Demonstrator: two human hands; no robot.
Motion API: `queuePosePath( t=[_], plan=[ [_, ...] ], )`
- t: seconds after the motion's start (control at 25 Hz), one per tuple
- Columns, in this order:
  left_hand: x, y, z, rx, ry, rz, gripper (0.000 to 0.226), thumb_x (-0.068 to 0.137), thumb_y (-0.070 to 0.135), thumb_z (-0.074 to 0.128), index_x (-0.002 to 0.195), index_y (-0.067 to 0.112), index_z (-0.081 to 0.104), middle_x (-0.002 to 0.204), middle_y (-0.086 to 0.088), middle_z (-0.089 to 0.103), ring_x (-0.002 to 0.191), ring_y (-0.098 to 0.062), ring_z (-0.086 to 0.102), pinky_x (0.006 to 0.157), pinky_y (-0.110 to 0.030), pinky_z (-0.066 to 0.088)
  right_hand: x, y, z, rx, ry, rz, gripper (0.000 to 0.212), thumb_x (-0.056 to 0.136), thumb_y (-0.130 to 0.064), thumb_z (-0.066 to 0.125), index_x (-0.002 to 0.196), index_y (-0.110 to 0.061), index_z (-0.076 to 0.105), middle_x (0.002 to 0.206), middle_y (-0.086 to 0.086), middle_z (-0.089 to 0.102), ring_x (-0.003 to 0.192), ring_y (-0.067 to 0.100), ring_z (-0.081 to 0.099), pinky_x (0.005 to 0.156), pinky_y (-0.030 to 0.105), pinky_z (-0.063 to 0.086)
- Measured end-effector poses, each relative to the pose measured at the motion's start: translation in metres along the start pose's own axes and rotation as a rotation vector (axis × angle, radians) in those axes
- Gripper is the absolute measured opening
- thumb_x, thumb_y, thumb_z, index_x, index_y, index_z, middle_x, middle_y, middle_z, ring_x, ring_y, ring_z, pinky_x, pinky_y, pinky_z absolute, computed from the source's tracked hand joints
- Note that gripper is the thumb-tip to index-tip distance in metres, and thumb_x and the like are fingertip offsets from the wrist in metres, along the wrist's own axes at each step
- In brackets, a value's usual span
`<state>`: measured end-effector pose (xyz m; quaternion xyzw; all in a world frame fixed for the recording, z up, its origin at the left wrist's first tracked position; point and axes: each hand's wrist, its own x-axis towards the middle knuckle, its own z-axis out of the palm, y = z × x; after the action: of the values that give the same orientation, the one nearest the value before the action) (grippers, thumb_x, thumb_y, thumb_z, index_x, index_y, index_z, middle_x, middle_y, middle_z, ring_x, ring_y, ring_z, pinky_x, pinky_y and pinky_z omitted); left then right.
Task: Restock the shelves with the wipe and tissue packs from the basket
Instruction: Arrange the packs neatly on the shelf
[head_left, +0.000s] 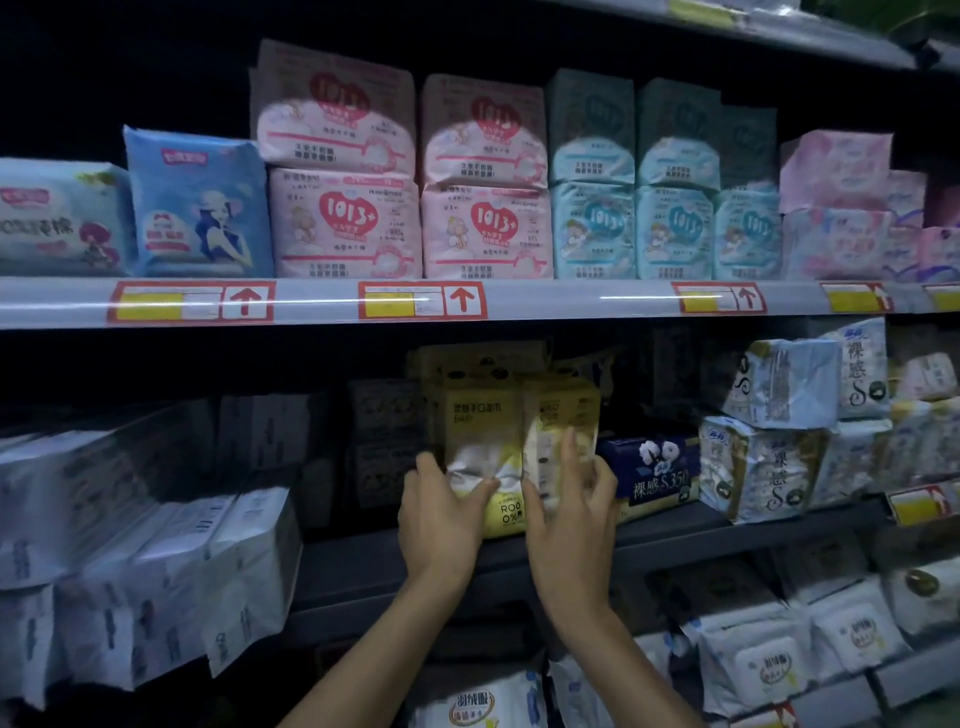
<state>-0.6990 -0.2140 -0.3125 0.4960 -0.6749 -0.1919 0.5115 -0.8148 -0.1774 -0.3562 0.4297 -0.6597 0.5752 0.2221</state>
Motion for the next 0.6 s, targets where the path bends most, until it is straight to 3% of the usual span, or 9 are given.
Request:
queuePosePath(
  t=[0.2,0.32,0.36,0.44,0.48,0.6],
  plan=[
    [-0.01,0.002,0.001,0.165,0.031,0.08,0.057,0.093,0.052,0.069,0.128,0.018,0.04,0.128,-0.007,0.048,0.108,-0.027,0.059,0.078,-0.04,0.054,0.002,-0.005,0.001,-0.211,-0.061,0.023,0.071,0.101,-0.045,0.054,0.164,-0.029,0.025,0.157,0.017,0.031,0.138,0.036,0.035,0.1,0.051,0.051],
    [-0.011,0.001,-0.002,0.512,0.156,0.407,0.085,0.085,0.042,0.078,0.152,0.015,0.034,0.141,-0.019,0.041,0.121,-0.037,0.053,0.098,-0.045,0.05,-0.003,-0.007,-0.009,-0.281,-0.058,-0.053,0.074,0.102,-0.039,0.054,0.166,-0.025,0.019,0.163,0.018,0.027,0.146,0.038,0.033,0.113,0.056,0.042],
    [-0.006,0.001,-0.005,0.604,0.175,0.559,0.093,0.077,0.035,0.084,0.155,0.017,0.037,0.145,-0.022,0.042,0.125,-0.04,0.05,0.101,-0.049,0.048,-0.004,-0.006,-0.011,-0.252,-0.073,-0.122,0.073,0.103,-0.033,0.054,0.166,-0.025,0.018,0.166,0.017,0.023,0.152,0.037,0.027,0.116,0.055,0.039],
    [0.006,0.002,-0.015,0.7,0.169,0.781,0.103,0.057,0.024,0.096,0.148,0.025,0.05,0.145,-0.023,0.046,0.121,-0.041,0.051,0.091,-0.049,0.054,-0.004,-0.004,-0.017,-0.162,-0.128,-0.247,0.075,0.104,-0.019,0.053,0.167,-0.03,0.014,0.172,0.01,0.015,0.16,0.028,0.012,0.122,0.047,0.032],
    [0.01,0.004,-0.02,0.744,0.154,0.82,0.105,0.05,0.024,0.099,0.145,0.027,0.054,0.144,-0.022,0.046,0.118,-0.04,0.051,0.087,-0.048,0.055,-0.003,-0.002,-0.02,-0.143,-0.155,-0.277,0.08,0.101,-0.013,0.054,0.166,-0.034,0.012,0.173,0.005,0.014,0.161,0.024,0.007,0.123,0.041,0.029],
    [0.012,0.0,-0.019,0.892,0.103,0.785,0.107,0.06,0.024,0.094,0.154,0.028,0.042,0.151,-0.024,0.037,0.119,-0.041,0.049,0.092,-0.048,0.05,0.002,0.006,-0.024,-0.206,-0.202,-0.328,0.095,0.088,-0.007,0.064,0.166,-0.036,0.016,0.171,0.003,0.019,0.161,0.024,0.011,0.118,0.032,0.031]
  ],
)
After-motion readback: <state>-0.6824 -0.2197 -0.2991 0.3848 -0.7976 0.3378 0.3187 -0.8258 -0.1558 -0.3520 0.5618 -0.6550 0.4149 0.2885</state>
